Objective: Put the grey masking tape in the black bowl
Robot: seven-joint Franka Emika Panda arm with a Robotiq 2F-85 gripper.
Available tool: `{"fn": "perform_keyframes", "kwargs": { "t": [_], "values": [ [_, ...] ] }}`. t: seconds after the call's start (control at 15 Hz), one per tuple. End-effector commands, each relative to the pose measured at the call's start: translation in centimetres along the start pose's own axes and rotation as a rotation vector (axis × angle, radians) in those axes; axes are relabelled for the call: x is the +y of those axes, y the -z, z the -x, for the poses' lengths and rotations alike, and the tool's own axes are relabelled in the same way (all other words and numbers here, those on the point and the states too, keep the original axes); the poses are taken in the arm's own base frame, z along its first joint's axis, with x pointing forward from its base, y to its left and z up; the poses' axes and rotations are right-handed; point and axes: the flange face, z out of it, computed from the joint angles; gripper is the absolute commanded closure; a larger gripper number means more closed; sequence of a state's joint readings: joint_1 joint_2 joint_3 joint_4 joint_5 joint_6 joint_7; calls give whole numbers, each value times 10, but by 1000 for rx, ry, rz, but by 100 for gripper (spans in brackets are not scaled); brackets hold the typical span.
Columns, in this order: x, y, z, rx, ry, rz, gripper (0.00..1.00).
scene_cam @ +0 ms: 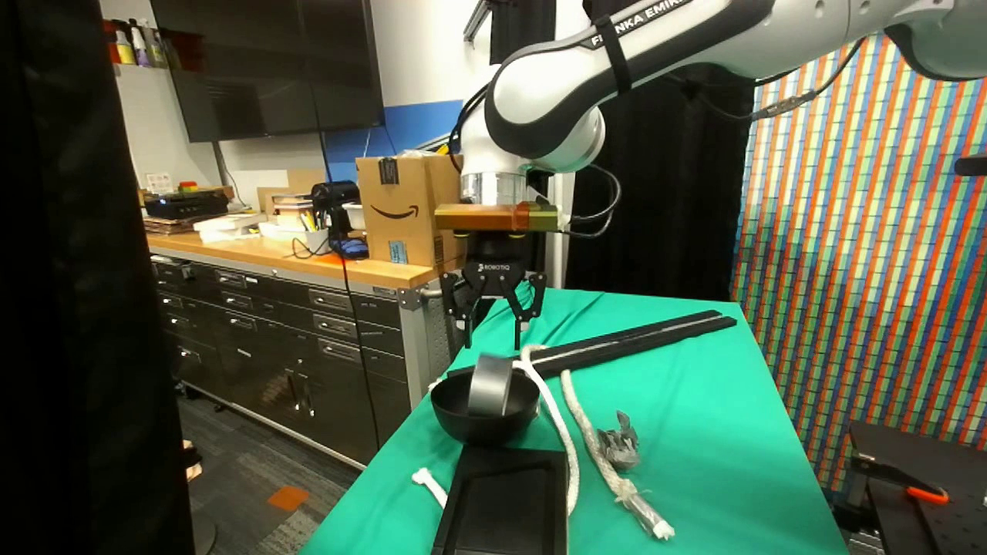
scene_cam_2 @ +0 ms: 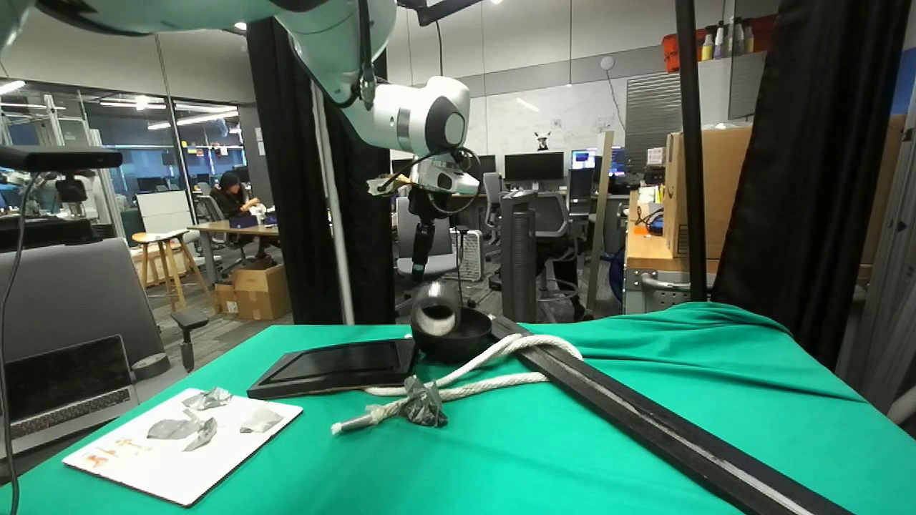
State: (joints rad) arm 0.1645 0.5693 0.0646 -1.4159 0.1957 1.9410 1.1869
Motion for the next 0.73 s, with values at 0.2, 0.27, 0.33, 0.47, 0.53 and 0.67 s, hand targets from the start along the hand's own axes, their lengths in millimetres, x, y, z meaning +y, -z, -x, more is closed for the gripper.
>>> {"fn": "perform_keyframes", "kwargs": {
  "t": [0.2, 0.27, 0.33, 0.47, 0.53, 0.67],
  "values": [
    [-4, 0, -3, 0, 9, 2, 14],
    [-4, 0, -3, 0, 9, 1, 15],
    [-4, 0, -3, 0, 10, 1, 15],
    [-4, 1, -3, 0, 10, 1, 15],
    [-4, 1, -3, 0, 10, 1, 15],
    [-4, 1, -3, 0, 10, 1, 15]
  ]
}}
